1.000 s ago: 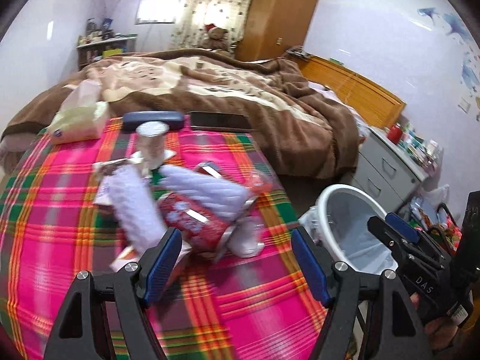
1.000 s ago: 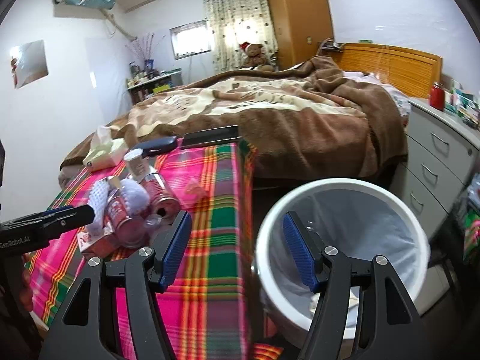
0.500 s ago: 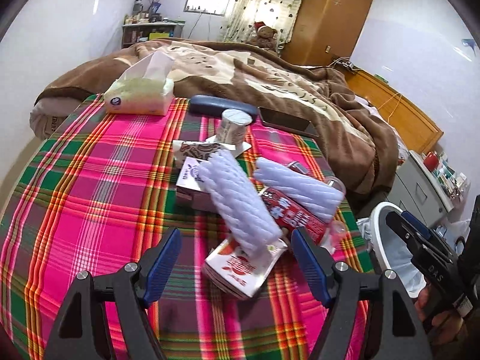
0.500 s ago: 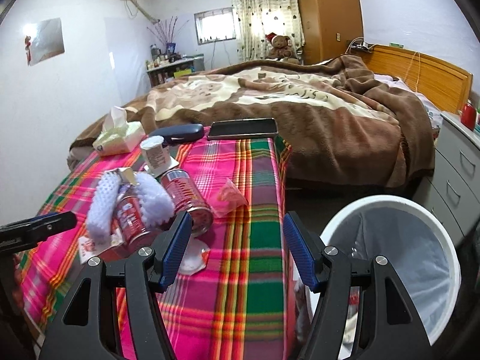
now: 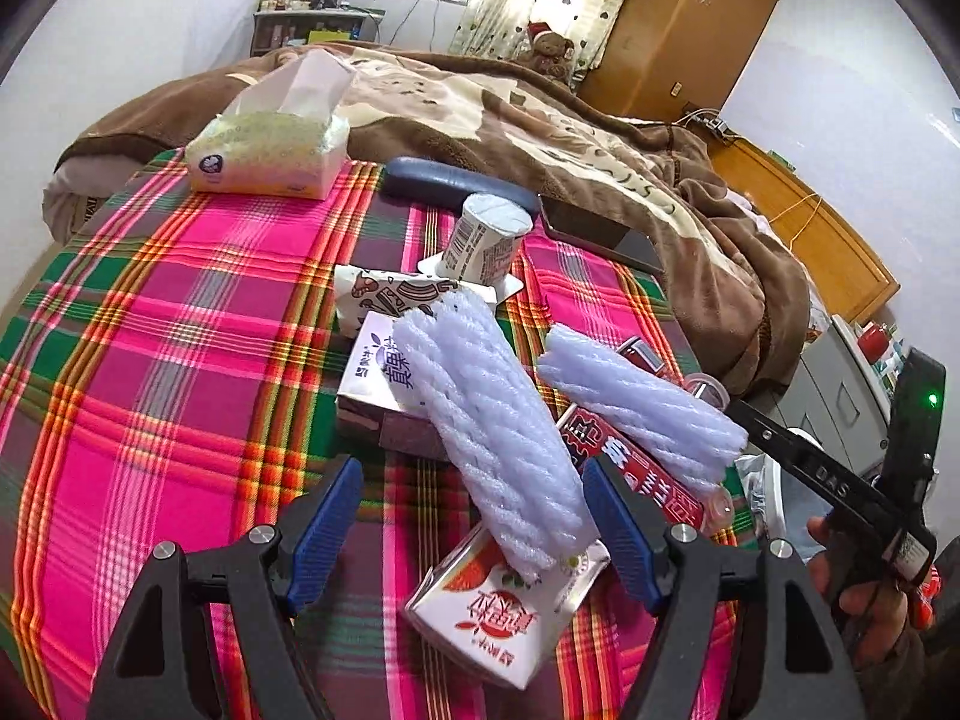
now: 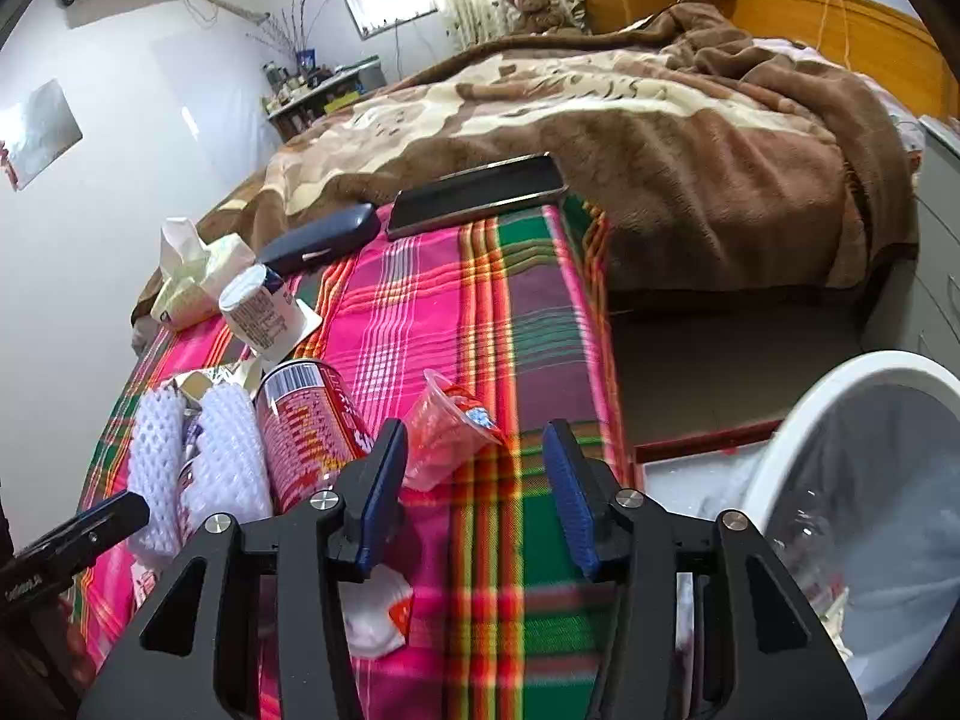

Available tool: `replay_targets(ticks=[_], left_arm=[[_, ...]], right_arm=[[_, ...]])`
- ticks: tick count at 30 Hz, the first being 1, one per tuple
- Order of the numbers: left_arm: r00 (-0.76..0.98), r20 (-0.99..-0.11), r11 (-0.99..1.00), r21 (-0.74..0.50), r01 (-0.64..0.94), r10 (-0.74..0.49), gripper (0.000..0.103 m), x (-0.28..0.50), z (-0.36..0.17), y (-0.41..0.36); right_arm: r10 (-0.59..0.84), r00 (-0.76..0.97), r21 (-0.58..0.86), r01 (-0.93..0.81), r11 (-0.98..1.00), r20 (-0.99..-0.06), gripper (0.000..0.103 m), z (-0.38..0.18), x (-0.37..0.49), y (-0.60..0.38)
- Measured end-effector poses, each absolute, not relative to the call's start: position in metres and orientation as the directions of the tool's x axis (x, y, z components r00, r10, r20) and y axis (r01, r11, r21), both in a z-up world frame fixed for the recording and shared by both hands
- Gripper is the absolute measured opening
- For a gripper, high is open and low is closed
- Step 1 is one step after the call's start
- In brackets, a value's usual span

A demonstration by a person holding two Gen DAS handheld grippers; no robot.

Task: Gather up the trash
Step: 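Reach the left tool to the white foam net while the right tool reaches the red jelly cup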

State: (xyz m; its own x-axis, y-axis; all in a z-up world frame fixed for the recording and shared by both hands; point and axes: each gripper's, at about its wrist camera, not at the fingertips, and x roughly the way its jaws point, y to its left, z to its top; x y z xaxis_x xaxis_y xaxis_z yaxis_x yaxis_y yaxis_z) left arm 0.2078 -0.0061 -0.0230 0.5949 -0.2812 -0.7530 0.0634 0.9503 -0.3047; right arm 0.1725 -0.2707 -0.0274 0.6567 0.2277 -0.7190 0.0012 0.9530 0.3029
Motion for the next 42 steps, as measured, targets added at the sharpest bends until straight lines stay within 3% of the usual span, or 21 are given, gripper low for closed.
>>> replay_targets(ticks=[11,17,18,20,22,25,28,32,34,37,39,42], left_arm=[[0.598,-0.748,0.942,-0.332,0.041,-0.290,0.076,0.227,-0.026,0.000],[0.604,-0.748,0.936,-0.352,-0.010,-0.275,0.076,0.233,-0.033,0.010],[0.608,-0.746,0.934,-0.356,-0.020,-0.271,0.076,0.233,-0.034,0.013],[0.609,-0.745,0.934,-0.356,-0.020,-0.271,0.069,0.232,-0.036,0.017],[0.600,-0.755,0.939,-0.344,-0.017,-0.266,0.056,0.231,-0.037,0.017],[0.596,-0.760,0.944,-0.329,-0.012,-0.257,0.049,0.229,-0.039,0.018],[0.602,-0.758,0.946,-0.323,-0.009,-0.253,0.042,0.228,-0.037,0.022],[0.607,-0.754,0.952,-0.307,0.011,-0.250,0.041,0.225,-0.033,0.025],[0.598,-0.762,0.957,-0.288,0.030,-0.248,0.041,0.220,-0.033,0.025],[0.585,-0.772,0.960,-0.274,0.048,-0.249,0.041,0.210,-0.034,0.029],[0.580,-0.770,0.955,-0.293,0.050,-0.267,0.041,0.208,-0.033,0.033],[0.607,-0.751,0.956,-0.288,0.051,-0.259,0.052,0.205,-0.026,0.036]], right_arm=[[0.264,0.624,0.323,-0.020,0.946,-0.735,0.048,-0.033,0.190,-0.261],[0.252,0.649,0.307,-0.030,0.951,-0.718,0.034,-0.027,0.192,-0.260],[0.253,0.658,0.307,-0.034,0.951,-0.709,0.026,-0.025,0.191,-0.260],[0.242,0.656,0.293,-0.034,0.956,-0.715,0.007,-0.023,0.194,-0.259],[0.257,0.643,0.301,-0.043,0.953,-0.721,0.006,-0.028,0.196,-0.258],[0.310,0.622,0.361,-0.047,0.931,-0.719,0.006,-0.036,0.198,-0.262],[0.319,0.629,0.377,-0.044,0.925,-0.709,0.007,-0.034,0.196,-0.266],[0.318,0.636,0.377,-0.045,0.925,-0.703,0.007,-0.028,0.194,-0.270],[0.294,0.654,0.343,-0.057,0.938,-0.697,0.008,-0.023,0.194,-0.271],[0.270,0.666,0.302,-0.070,0.951,-0.696,0.023,-0.020,0.199,-0.271],[0.287,0.664,0.315,-0.081,0.946,-0.690,0.045,-0.019,0.205,-0.271],[0.309,0.651,0.314,-0.112,0.943,-0.693,0.049,-0.019,0.214,-0.263]])
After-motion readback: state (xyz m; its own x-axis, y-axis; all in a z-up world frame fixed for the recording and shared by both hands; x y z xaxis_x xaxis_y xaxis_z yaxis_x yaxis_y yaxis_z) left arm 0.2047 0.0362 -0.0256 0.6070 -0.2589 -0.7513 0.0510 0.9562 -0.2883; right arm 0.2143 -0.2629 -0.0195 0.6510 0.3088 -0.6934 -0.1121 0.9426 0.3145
